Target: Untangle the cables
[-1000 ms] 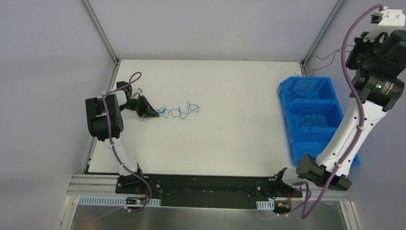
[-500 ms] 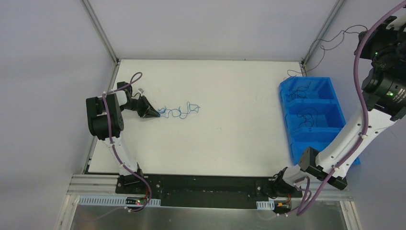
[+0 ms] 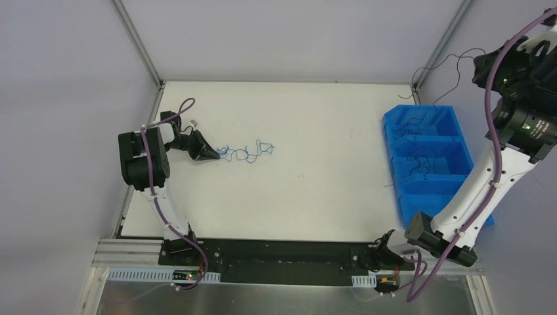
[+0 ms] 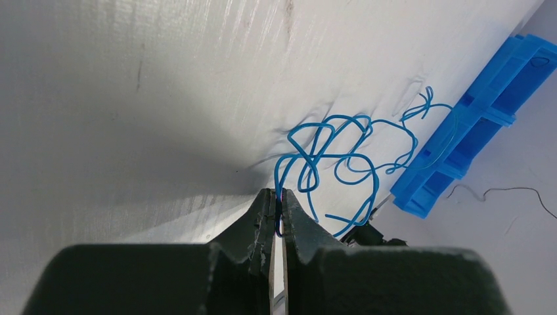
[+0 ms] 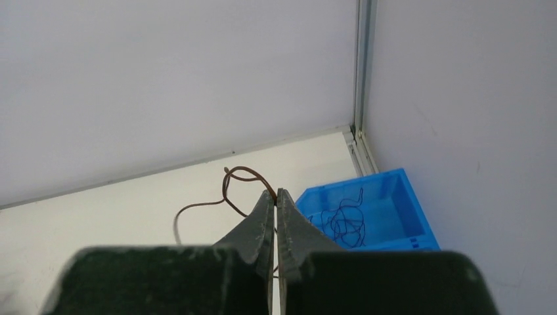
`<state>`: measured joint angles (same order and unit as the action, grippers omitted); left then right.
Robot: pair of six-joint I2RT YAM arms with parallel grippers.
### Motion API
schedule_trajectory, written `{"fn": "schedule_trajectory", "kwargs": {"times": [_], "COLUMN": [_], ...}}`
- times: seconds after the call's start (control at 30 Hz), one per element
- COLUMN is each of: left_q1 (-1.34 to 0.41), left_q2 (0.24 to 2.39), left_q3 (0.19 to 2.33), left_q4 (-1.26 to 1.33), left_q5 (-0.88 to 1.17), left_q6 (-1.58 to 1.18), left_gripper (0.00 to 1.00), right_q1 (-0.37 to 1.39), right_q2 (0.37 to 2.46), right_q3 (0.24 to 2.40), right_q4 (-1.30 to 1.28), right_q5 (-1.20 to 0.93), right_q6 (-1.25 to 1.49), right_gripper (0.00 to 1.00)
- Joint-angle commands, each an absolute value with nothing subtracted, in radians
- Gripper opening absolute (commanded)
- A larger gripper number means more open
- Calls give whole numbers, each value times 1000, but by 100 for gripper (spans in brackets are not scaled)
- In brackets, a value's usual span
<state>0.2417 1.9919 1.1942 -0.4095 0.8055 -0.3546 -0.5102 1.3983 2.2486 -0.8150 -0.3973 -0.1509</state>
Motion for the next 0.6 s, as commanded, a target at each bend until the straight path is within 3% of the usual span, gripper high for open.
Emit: {"fn": "schedule_trajectory", "kwargs": {"times": [0.0,0.13,0.57], "left_q1": [230,218,187], "left_q2": [1993,1990,2004], "left_q3": [1217,1219,1236], "left_q4": [-439,-439,-437], "left_q5": [827,829,832], "left_q6": [-343,-335,-342], "left_gripper": [0,0,0], "right_q1": [-514,-514,-560], "right_q2": [1311,1239,1258], "right_q3": [2113,1988,1929], "right_q4": [-775,-746,-736], "right_q5": [-374,-316,-175], "right_q6": [-175,-205,-335], "right_gripper": [0,0,0]}}
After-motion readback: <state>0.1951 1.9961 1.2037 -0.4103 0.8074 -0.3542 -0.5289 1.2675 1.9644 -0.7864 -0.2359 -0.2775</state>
